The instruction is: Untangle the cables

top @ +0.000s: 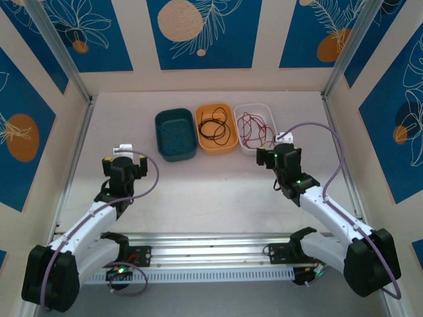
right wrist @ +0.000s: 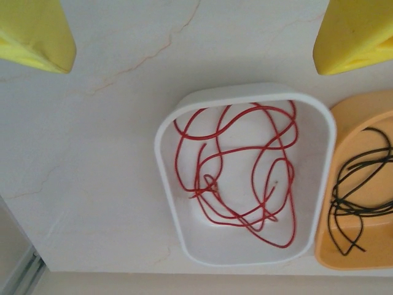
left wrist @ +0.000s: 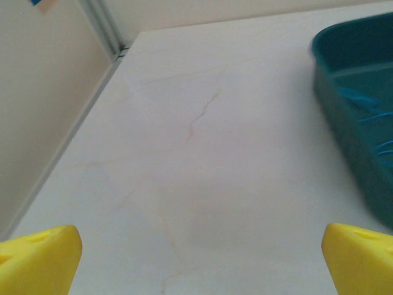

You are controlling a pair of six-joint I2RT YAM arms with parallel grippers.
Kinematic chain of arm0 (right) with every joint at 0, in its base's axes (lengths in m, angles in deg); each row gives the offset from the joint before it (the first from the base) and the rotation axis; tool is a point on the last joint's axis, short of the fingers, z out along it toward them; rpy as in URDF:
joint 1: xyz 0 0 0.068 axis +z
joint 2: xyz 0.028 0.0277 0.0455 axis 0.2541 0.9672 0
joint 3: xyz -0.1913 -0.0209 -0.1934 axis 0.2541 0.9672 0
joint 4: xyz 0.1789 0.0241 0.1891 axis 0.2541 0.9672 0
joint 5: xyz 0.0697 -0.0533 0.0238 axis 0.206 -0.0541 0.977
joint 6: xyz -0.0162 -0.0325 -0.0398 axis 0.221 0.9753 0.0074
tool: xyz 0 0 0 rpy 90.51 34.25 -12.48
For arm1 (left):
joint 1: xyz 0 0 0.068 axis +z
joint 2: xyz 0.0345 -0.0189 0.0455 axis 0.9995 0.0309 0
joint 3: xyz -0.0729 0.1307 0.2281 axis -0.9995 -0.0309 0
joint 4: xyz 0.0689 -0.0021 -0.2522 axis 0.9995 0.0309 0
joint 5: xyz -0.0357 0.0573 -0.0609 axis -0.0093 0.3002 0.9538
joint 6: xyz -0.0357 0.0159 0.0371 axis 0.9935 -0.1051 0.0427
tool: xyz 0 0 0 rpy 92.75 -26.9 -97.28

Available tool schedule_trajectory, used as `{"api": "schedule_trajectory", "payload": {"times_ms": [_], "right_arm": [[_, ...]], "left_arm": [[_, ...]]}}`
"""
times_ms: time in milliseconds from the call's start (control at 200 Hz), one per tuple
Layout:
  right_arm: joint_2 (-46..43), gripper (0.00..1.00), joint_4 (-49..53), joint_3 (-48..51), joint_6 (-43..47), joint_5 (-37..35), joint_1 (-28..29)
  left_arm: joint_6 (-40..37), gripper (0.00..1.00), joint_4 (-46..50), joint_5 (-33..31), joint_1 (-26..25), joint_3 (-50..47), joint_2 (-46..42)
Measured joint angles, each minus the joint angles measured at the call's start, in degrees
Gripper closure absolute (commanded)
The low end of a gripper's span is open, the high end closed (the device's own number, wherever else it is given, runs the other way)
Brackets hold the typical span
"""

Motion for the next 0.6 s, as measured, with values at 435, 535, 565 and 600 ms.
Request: {"api": "schedule_trajectory", "payload": {"times_ms": [435, 535, 565, 600], "right_arm": [[5.77, 0.01, -21.24, 9.35, 5.22, 11.28, -9.97], [7.67, 0.01, -25.59, 10.25, 5.75, 14.10, -12.07], [8.37, 0.01, -26.97, 10.43, 5.92, 15.02, -12.61], [9.14, 0.01, -28.41, 10.64, 6.05, 15.98, -13.11]], "left_arm": [[-1.22, 0.00, -26.18, 12.35, 11.54, -7.19, 15.41], [-1.22, 0.00, -31.04, 16.35, 12.07, -7.15, 19.91], [-1.22, 0.00, -32.11, 17.73, 12.24, -6.99, 21.03], [-1.20, 0.00, -33.33, 19.26, 12.39, -6.78, 22.25]]}}
